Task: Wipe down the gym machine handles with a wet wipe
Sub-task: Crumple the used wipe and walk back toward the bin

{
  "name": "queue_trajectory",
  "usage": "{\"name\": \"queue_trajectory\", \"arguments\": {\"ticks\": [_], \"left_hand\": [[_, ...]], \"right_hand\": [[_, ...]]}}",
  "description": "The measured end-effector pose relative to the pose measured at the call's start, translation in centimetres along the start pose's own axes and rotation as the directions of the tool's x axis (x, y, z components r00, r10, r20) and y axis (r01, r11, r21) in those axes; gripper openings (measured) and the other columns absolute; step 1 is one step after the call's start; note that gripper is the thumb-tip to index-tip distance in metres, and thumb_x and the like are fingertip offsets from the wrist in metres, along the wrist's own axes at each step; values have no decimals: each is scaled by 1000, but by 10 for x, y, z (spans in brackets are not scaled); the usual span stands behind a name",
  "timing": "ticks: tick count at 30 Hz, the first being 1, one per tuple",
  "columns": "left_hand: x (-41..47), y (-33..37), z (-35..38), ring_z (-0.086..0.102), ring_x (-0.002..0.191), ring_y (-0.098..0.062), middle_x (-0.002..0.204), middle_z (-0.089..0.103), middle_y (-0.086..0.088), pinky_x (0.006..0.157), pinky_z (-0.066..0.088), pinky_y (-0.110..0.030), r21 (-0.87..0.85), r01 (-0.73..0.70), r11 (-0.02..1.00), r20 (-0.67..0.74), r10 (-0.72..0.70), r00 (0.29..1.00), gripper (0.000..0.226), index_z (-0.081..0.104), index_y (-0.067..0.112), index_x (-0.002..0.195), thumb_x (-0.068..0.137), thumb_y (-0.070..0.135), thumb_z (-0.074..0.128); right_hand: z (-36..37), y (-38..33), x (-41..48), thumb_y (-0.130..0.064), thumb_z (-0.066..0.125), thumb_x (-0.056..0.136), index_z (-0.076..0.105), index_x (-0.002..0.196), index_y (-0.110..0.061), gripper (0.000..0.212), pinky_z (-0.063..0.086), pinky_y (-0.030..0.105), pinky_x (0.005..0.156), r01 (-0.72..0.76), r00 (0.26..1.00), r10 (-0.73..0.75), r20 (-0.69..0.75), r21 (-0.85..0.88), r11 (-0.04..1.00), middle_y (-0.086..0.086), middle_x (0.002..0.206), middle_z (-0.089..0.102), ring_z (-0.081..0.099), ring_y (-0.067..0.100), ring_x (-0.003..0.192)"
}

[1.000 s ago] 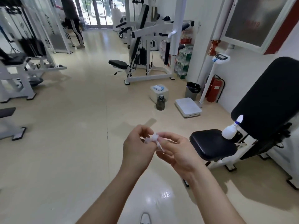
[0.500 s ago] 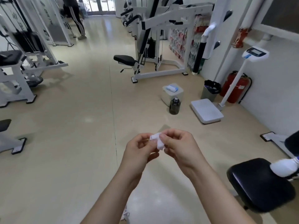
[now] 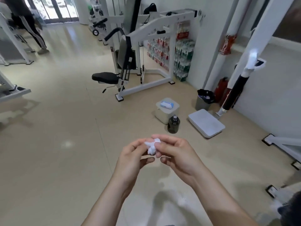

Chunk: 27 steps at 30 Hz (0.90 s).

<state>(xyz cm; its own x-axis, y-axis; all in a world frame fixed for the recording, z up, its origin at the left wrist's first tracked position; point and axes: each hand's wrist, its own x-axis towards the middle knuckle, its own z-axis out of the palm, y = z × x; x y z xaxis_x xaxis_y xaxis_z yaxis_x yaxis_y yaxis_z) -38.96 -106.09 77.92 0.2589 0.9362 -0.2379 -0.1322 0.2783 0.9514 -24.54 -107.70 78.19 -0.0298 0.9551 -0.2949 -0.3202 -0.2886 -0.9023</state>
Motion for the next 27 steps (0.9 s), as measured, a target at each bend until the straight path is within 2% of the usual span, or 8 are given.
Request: {"name": "queue_trajectory", "arguments": {"ticks": [2, 4, 10, 13, 17, 20, 23, 27], "left_hand": [[39, 10, -10, 65, 87, -14, 95, 72, -9, 81, 53, -33, 42, -17, 999, 126, 12, 992, 18, 74, 16, 100, 89, 20, 62], [86, 15, -13, 62, 85, -13, 98, 73, -11, 86, 52, -35, 164, -73, 984, 147, 49, 988, 16, 75, 18, 101, 86, 20, 68], [249, 36, 4, 58, 63, -17, 70, 69, -10, 67, 52, -27, 164, -30, 986, 117, 10, 993, 9, 73, 12, 82, 85, 6, 66], [327, 54, 18, 52, 54, -18, 62, 65, -8, 57, 48, -26, 160, -30, 987, 143, 6, 990, 12, 59, 11, 90, 84, 4, 67], [420, 79, 40, 49, 49, -17, 52, 58, -1, 51, 44, -25, 219, -78, 973, 160, 43, 986, 9, 58, 8, 87, 85, 4, 65], [488, 96, 59, 55, 52, -13, 57, 64, 0, 53, 48, -20, 228, -70, 971, 223, 18, 975, 18, 70, 12, 72, 86, 2, 63], [560, 100, 76, 61, 59, -5, 65, 70, 4, 62, 50, -18, 318, -79, 945, 330, -32, 943, 13, 75, 16, 77, 85, 10, 67], [667, 95, 105, 64, 64, -1, 78, 74, -2, 62, 47, -11, 402, -71, 913, 368, -89, 926, 14, 75, 18, 84, 75, 8, 77]], "right_hand": [[-7, -11, 37, -1, 62, 85, 72, 101, -9, 20, 40, 19, 55, 8, 999, -4, -48, 68, 998, 11, 76, 65, 58, 12, 63], [-18, -18, 77, -2, 62, 85, 74, 96, -7, 17, 41, 18, 54, 17, 996, -6, -88, 125, 992, 11, 75, 66, 58, 11, 63], [-64, -49, 207, -14, 67, 81, 67, 100, -3, 22, 49, 24, 63, 33, 987, -15, -158, 111, 993, 17, 97, 71, 64, 19, 85], [-90, -81, 270, -5, 62, 87, 64, 85, -6, 3, 51, 24, 65, 61, 976, -46, -211, 65, 996, 6, 71, 69, 64, 19, 78], [-109, -123, 347, 4, 57, 85, 57, 77, -7, 14, 48, 24, 63, 110, 946, -79, -314, 80, 991, -5, 48, 54, 59, 22, 68], [-129, -146, 401, 6, 57, 84, 58, 89, -5, 12, 49, 30, 70, 134, 905, -63, -420, 142, 981, -2, 50, 55, 58, 19, 61], [-160, -163, 455, 3, 58, 84, 67, 103, -6, 23, 46, 35, 79, 133, 874, -24, -485, 192, 972, 4, 59, 61, 57, 26, 73], [-203, -189, 529, 3, 62, 84, 78, 80, -9, 20, 54, 25, 70, 142, 844, -21, -536, 185, 972, 10, 73, 67, 61, 20, 69]]}}
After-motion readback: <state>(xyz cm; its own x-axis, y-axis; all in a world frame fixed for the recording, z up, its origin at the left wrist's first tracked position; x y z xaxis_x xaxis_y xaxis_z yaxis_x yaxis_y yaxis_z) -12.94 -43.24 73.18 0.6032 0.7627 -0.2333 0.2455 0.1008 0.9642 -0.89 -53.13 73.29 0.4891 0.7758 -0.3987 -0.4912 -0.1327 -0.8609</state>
